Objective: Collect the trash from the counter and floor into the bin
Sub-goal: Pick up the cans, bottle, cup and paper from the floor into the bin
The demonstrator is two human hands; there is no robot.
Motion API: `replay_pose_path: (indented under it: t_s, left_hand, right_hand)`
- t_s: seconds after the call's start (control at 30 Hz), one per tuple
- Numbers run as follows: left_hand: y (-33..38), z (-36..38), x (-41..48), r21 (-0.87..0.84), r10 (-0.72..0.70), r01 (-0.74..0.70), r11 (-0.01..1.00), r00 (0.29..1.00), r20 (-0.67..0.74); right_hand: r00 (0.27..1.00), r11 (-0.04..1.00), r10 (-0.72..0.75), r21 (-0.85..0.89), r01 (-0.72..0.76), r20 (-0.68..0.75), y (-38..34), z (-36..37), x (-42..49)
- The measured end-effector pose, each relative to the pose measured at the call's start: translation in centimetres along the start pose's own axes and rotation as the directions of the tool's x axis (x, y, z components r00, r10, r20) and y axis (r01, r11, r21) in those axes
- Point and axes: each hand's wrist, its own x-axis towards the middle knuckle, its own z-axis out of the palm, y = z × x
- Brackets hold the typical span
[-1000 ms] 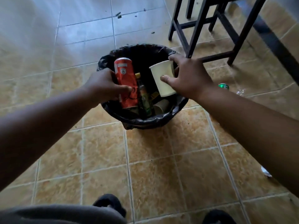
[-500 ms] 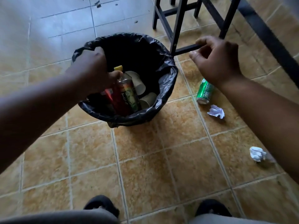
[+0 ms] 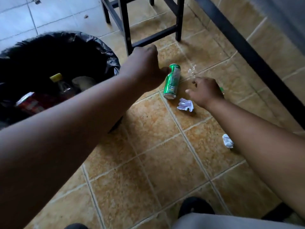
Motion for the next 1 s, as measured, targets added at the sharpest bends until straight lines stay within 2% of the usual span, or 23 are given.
replay_pose_path:
  t_s: [0.2,0.37,0.5,0.6,0.7,0.8,1.0]
  left_hand:
    - [2.0,9.1,2.3,0.055,-0.011,0.000,0.998,0.982,0.188]
    - [0.7,13.7,4.6,0.096,-0.183,0.162,0.982,0.939,0.292]
    - [-0.1,15.6,5.8,0.069,-0.266,0.257,0.964,0.904,0.334]
    - [-0.5,17.0,6.1,0.018,-0.290,0.304,0.953,0.887,0.359]
    - [-0.6,17.6,6.2,-0.026,-0.306,0.334,0.942,0.889,0.342]
    - [-0.7,17.8,5.9,-0.102,-0.350,0.408,0.907,0.867,0.355]
    - [-1.2,17.6,4.0,-0.164,-0.382,0.470,0.867,0.839,0.387]
  right_hand:
    - [0.985,0.985,-0.102,-0.123,0.120,0.142,2.2,3.2,-0.1]
    - [0.970,0.978,-0.139,-0.128,0.166,0.198,2.7,4.3,-0.5]
    - [0.951,0.942,-0.225,-0.201,0.268,0.213,3.5,5.1,-1.2]
    - [0.939,0.930,-0.281,-0.185,0.317,0.199,4.4,5.6,-1.6]
    - [0.937,0.932,-0.295,-0.162,0.325,0.185,4.9,5.8,-1.8]
    - [0.951,0.953,-0.243,-0.138,0.271,0.189,5.2,5.9,-1.7]
    - [0.954,0.942,-0.191,-0.231,0.245,0.232,4.4,5.9,-1.8]
